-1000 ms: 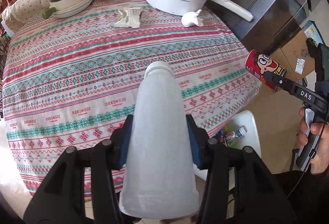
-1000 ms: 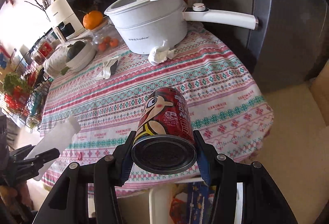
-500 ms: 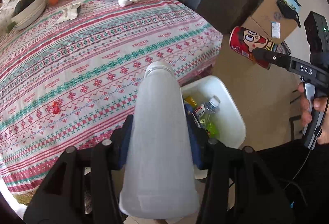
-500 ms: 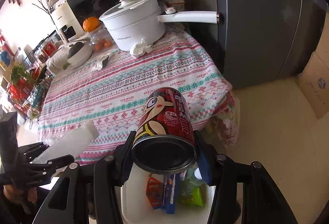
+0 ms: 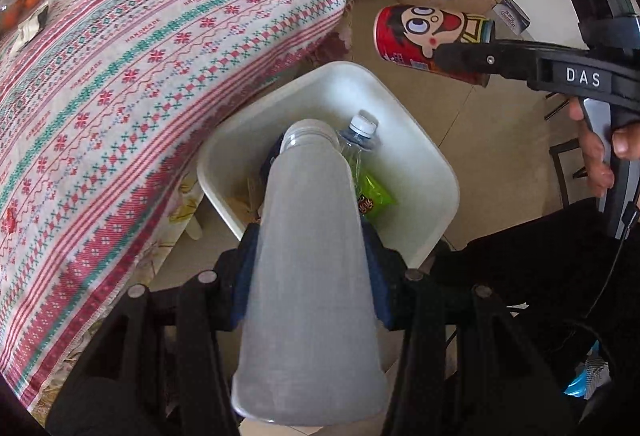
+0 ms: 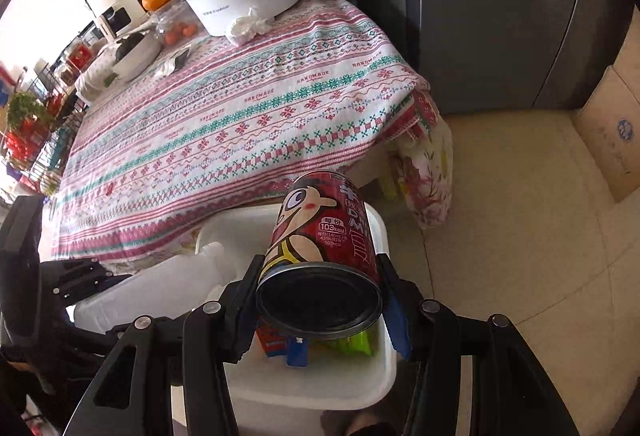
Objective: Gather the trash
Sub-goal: 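Carry the milk bottle and red can over the bin and open both grippers, then move both grippers back to the table toward the snack packet and tissue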
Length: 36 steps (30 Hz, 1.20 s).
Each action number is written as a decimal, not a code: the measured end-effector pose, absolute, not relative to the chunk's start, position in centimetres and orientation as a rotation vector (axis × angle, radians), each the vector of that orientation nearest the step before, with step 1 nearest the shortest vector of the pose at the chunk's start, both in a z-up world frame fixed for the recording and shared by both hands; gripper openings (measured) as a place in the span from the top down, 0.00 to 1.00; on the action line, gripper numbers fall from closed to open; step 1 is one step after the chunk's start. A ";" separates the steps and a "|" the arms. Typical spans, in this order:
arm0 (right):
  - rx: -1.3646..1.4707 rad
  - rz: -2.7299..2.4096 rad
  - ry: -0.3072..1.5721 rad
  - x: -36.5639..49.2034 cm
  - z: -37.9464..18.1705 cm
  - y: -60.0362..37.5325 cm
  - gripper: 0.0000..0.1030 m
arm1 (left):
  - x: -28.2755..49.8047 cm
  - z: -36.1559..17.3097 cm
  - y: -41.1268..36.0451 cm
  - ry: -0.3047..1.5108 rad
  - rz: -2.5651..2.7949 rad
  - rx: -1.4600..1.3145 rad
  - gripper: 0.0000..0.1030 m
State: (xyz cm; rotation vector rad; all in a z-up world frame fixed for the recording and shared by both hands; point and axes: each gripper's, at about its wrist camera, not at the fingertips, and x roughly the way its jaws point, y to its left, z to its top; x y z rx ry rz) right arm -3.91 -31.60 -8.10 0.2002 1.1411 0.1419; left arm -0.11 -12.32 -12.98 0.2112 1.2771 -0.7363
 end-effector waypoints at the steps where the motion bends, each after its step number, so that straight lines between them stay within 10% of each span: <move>1: 0.199 0.144 1.142 -4.0 -8.2 -31.6 0.48 | 0.0 -13.2 -12.6 1.275 -0.739 0.212 0.51; 7: 0.193 0.155 1.144 -3.9 -8.0 -31.3 0.48 | 0.2 -13.0 -12.9 1.262 -0.759 0.184 0.32; 32: 0.038 0.222 1.409 -4.0 -13.5 -26.2 0.47 | 1.6 -11.9 -6.8 1.268 -0.621 0.169 0.27; 36: 0.064 0.200 1.403 -3.9 -13.3 -26.6 0.32 | 1.7 -11.9 -6.6 1.268 -0.616 0.175 0.27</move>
